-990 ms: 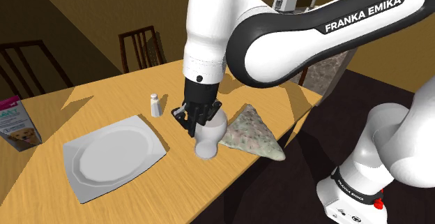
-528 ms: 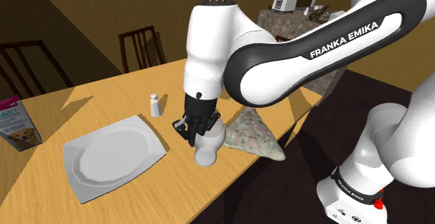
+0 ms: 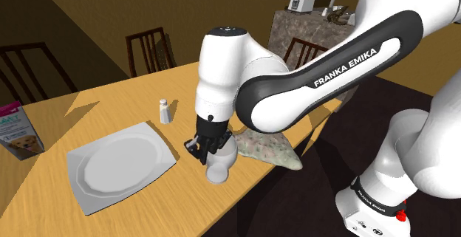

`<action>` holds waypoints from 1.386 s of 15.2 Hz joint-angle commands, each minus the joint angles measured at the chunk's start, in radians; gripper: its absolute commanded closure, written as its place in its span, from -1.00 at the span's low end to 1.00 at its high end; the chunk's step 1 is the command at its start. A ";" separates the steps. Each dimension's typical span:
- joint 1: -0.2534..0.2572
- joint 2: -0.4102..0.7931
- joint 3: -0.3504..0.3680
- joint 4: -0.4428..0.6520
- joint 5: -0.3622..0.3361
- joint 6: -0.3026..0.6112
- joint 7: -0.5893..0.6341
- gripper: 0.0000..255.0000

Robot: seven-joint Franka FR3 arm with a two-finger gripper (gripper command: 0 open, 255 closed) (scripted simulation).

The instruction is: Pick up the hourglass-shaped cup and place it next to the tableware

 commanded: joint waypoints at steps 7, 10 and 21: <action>0.000 0.015 0.000 -0.008 -0.007 0.023 0.003 1.00; 0.000 0.015 0.000 -0.008 -0.007 0.023 0.003 -1.00; -0.004 -0.069 -0.007 0.039 0.029 -0.103 -0.023 -1.00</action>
